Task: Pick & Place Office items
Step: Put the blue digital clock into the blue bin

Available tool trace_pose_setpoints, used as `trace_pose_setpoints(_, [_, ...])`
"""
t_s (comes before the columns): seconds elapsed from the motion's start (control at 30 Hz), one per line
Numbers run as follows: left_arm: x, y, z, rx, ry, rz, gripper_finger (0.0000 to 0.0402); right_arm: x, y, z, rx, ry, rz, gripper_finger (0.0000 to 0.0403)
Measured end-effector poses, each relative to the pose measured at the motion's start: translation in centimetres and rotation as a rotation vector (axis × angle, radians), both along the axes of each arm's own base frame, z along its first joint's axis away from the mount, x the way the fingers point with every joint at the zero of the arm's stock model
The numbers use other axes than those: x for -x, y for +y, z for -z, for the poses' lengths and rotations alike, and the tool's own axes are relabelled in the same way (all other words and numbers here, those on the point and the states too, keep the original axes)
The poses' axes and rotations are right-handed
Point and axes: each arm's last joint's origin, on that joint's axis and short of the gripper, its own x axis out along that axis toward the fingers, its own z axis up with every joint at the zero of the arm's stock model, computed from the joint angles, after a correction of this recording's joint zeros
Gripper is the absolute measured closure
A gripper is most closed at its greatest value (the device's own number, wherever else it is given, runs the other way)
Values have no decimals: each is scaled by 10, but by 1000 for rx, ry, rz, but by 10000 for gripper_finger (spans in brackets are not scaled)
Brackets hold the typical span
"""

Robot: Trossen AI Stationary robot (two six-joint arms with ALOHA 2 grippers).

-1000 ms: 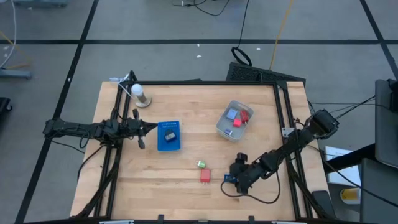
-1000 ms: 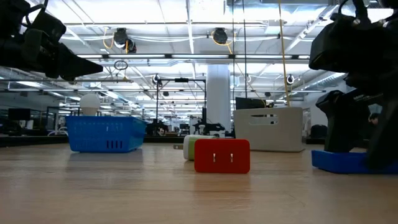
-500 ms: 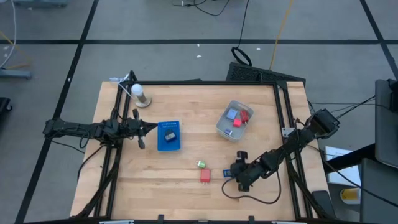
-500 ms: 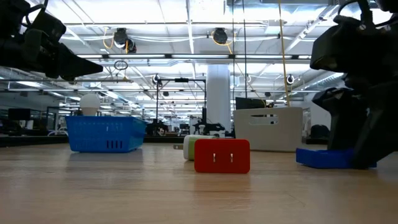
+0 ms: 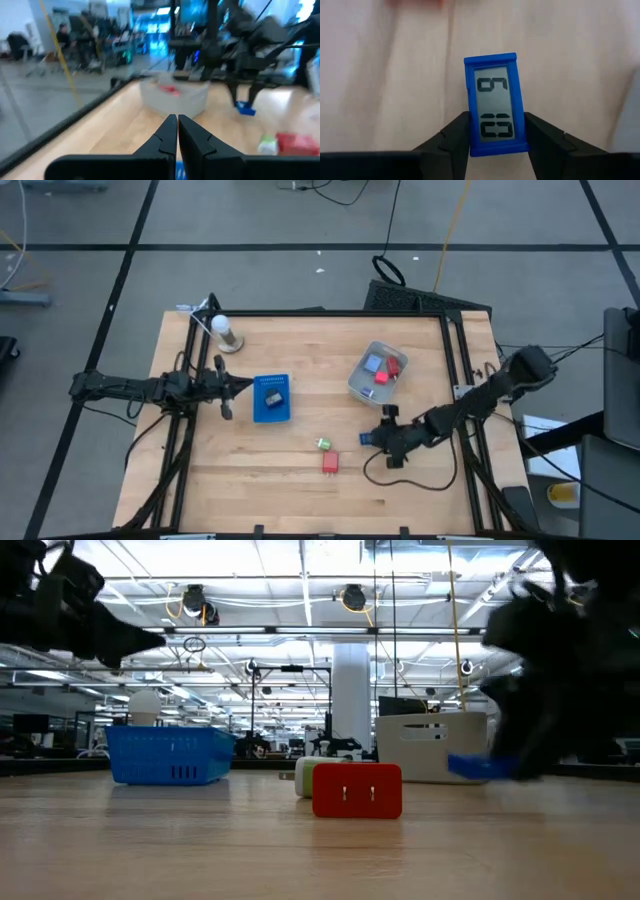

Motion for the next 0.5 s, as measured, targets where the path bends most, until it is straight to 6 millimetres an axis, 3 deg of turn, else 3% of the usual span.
trace_pose_setpoints(0.3, [-3,-1,-6,-22,-51,23,382,-18,-29,-59,103,-214,-49,253])
trace_pose_setpoints(0.5, [-15,-2,-19,-52,-13,22,376,-36,-51,-84,175,-277,-23,253])
